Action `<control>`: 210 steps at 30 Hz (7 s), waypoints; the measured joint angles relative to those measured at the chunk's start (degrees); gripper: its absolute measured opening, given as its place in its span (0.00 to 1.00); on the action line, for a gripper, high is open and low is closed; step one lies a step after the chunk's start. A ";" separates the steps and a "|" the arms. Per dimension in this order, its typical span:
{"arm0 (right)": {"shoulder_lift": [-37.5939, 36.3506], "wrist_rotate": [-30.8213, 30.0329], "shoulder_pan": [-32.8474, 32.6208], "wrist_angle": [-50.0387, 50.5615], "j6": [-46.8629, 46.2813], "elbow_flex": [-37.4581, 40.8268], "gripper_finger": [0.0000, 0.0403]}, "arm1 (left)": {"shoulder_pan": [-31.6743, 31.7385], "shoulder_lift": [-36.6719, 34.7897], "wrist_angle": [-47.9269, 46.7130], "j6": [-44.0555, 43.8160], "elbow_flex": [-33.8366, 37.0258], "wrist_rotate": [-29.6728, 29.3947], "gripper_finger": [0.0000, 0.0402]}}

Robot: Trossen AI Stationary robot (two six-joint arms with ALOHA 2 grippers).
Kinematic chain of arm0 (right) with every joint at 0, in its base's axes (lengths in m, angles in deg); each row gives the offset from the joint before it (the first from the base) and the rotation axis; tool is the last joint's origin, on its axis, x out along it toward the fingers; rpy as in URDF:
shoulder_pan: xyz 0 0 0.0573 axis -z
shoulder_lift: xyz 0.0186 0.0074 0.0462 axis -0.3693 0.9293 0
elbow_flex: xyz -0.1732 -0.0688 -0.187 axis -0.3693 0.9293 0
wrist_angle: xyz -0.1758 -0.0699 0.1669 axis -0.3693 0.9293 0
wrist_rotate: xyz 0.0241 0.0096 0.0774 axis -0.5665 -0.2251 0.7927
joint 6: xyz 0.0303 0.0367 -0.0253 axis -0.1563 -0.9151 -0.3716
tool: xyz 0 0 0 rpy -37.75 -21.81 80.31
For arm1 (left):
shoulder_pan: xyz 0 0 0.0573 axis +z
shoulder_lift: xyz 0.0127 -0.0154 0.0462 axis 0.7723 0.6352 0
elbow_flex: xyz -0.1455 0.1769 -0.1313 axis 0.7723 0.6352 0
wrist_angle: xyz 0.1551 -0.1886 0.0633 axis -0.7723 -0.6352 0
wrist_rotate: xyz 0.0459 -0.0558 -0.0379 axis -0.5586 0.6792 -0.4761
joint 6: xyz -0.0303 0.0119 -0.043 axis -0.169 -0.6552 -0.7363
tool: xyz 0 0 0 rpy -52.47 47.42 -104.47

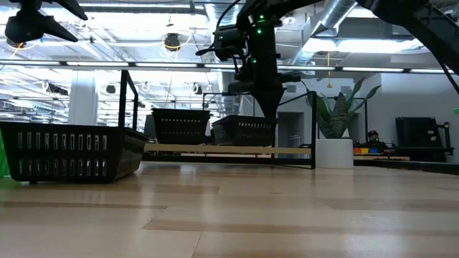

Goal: Stack baskets on shelf by color
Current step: Adjust the black bins, then stack the black basket on the right black basket

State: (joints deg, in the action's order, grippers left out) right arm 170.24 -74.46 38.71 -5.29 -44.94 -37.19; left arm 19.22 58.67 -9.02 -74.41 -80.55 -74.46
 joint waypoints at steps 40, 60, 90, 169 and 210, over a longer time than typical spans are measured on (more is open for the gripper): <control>-0.02 11.64 2.21 -20.26 7.72 2.84 0.02 | -0.01 -0.01 -1.66 -0.70 0.00 -0.55 0.56; -0.09 14.01 -7.72 -16.36 7.96 -16.01 0.29 | 0.01 -0.01 -1.68 -0.96 0.00 0.11 0.56; 19.58 19.34 -25.46 -32.27 -19.12 -15.98 0.51 | -0.01 0.03 -1.66 2.31 -0.02 6.54 0.56; -9.57 26.39 4.44 -29.10 -5.12 4.70 0.16 | 0.00 0.05 -1.64 -1.21 -0.02 -2.54 0.56; -7.91 -14.47 -19.42 -26.27 -6.36 3.98 0.33 | -0.01 0.05 -1.66 3.04 -0.02 8.10 0.56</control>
State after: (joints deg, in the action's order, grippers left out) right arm 162.32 -88.92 19.29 -31.56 -51.30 -33.22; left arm 19.21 58.72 -10.68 -71.37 -80.58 -66.37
